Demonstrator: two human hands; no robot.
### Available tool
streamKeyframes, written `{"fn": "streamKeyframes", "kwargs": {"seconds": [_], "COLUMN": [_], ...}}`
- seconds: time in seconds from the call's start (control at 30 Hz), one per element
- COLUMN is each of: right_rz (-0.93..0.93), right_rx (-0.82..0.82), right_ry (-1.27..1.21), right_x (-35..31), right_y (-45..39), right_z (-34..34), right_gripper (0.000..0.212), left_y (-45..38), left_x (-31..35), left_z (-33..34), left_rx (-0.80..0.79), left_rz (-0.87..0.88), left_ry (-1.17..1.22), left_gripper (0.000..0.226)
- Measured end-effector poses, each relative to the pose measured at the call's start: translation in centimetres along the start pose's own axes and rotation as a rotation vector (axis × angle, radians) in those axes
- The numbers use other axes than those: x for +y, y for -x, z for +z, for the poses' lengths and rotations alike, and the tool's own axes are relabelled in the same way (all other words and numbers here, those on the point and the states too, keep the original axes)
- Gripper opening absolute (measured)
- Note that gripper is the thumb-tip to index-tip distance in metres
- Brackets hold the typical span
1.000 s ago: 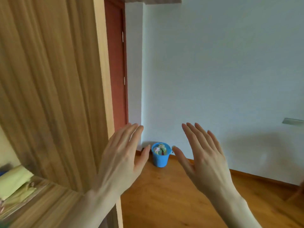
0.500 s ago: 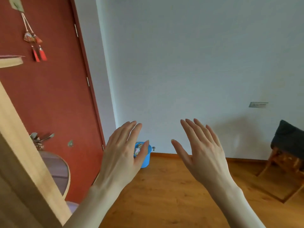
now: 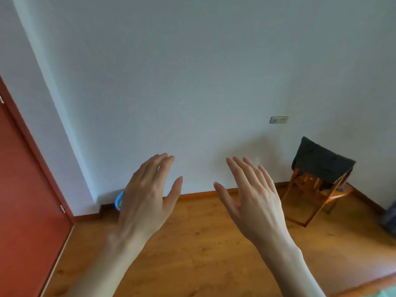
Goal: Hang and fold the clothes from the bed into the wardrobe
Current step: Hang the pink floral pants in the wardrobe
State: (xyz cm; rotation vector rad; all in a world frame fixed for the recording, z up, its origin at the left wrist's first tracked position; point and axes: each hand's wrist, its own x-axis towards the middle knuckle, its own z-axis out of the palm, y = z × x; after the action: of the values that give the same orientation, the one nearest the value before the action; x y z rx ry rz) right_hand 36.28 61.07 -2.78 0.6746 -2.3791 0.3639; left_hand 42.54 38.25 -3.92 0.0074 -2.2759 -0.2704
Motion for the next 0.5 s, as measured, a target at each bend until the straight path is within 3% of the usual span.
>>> {"fn": "streamKeyframes", "kwargs": {"seconds": [0.33, 0.5], "right_rz": [0.268, 0.398], "right_rx": [0.081, 0.107], "right_ry": [0.078, 0.161], "right_x": [3.7, 7.4], "right_y": [-11.4, -14.3], "right_z": [10.8, 13.5], "right_gripper": [0.070, 0.071], "left_y": [-13.8, -19.2], "left_x": [-8.9, -8.5], "left_z": [14.7, 22.5], "left_rx": [-0.099, -0.136], "left_rz": [0.196, 0.331], "left_ry": [0.213, 0.313], "left_gripper": [0.053, 0.059]}}
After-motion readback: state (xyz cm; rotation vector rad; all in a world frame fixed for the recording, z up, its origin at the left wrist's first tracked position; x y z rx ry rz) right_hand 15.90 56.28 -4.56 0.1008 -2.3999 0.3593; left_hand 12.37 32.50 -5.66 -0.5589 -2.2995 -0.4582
